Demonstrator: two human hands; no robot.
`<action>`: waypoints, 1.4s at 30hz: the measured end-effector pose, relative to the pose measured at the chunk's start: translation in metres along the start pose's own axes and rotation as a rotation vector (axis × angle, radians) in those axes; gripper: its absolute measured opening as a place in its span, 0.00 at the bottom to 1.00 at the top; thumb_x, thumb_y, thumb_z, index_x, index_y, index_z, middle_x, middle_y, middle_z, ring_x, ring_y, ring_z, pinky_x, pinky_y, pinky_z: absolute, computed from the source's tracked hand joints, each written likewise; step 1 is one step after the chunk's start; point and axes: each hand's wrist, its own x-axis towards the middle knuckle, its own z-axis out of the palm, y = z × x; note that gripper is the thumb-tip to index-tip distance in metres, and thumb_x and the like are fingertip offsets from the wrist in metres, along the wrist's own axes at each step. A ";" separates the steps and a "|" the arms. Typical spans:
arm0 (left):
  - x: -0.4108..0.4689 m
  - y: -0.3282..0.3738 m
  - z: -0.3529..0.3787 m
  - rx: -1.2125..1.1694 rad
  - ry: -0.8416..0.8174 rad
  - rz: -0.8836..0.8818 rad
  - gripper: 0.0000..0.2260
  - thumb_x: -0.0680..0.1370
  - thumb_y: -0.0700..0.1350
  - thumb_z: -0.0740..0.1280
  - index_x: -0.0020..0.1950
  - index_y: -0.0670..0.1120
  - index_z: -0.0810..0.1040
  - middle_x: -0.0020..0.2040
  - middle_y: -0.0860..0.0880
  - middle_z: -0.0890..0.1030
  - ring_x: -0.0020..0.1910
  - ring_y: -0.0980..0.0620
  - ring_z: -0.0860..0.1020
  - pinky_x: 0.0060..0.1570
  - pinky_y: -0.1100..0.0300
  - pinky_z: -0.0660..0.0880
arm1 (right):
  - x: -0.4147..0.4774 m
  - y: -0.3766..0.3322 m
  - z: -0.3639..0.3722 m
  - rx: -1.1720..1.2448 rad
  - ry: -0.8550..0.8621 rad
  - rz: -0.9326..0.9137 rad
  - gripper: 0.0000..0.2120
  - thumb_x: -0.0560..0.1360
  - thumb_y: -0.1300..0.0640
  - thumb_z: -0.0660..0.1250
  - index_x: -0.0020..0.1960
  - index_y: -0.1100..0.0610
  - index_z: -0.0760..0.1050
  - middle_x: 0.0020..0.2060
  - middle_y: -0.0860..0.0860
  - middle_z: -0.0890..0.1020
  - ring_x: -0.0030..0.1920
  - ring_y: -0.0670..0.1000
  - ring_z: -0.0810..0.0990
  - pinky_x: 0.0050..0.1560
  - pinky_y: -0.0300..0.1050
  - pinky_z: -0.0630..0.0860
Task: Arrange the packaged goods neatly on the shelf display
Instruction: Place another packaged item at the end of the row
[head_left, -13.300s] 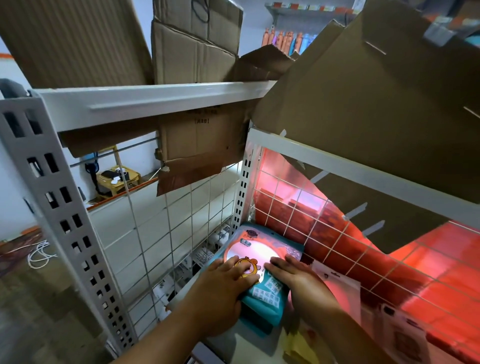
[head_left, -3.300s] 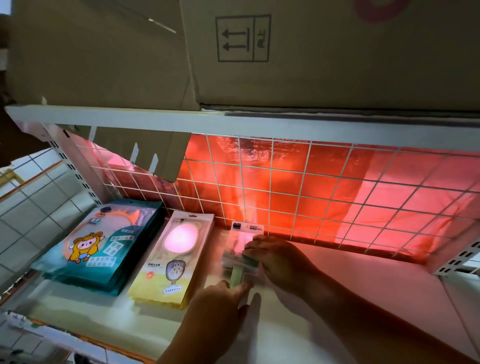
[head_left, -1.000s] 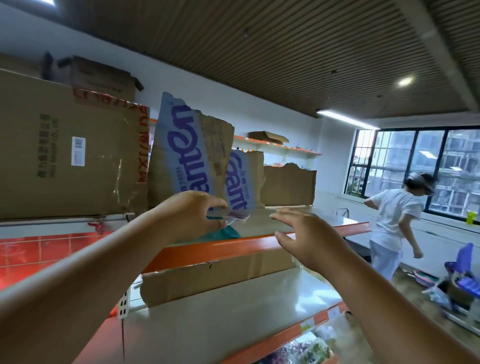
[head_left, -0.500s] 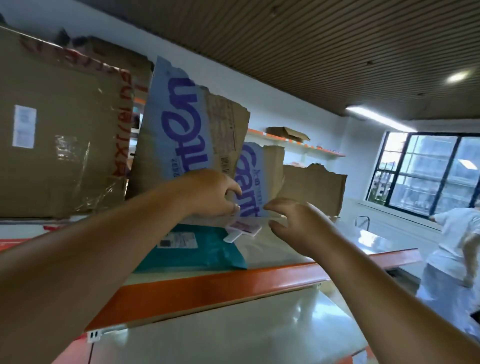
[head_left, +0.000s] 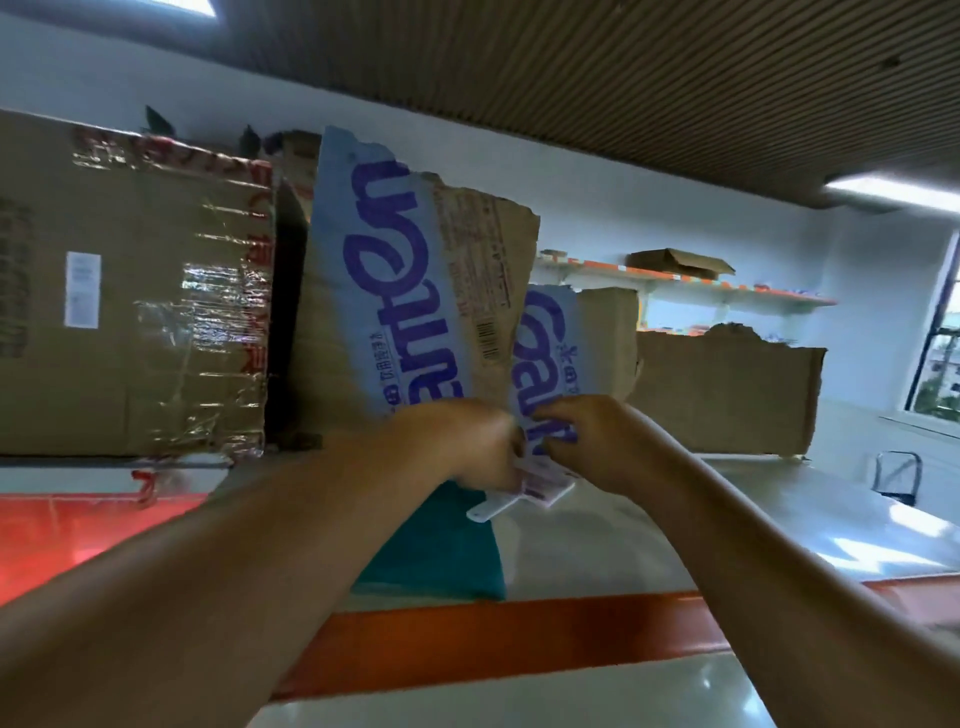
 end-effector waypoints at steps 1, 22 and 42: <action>0.007 0.004 0.002 0.034 -0.042 -0.035 0.16 0.81 0.55 0.64 0.65 0.49 0.78 0.58 0.46 0.80 0.47 0.51 0.74 0.39 0.60 0.67 | 0.006 0.006 0.003 0.025 -0.014 -0.023 0.19 0.76 0.51 0.70 0.66 0.47 0.78 0.62 0.49 0.81 0.59 0.52 0.79 0.60 0.47 0.76; 0.042 -0.004 0.042 -0.102 0.253 -0.125 0.09 0.78 0.49 0.70 0.58 0.57 0.77 0.44 0.57 0.77 0.41 0.60 0.77 0.38 0.66 0.70 | 0.059 0.074 0.036 0.278 -0.375 -0.295 0.28 0.66 0.32 0.73 0.63 0.40 0.78 0.53 0.39 0.81 0.54 0.43 0.78 0.58 0.46 0.75; 0.034 -0.006 0.031 0.231 0.810 0.083 0.18 0.74 0.43 0.75 0.62 0.56 0.82 0.57 0.60 0.82 0.52 0.56 0.78 0.52 0.52 0.73 | 0.057 0.090 0.012 0.704 -0.125 -0.029 0.09 0.83 0.54 0.62 0.51 0.48 0.81 0.45 0.46 0.85 0.47 0.49 0.84 0.52 0.50 0.79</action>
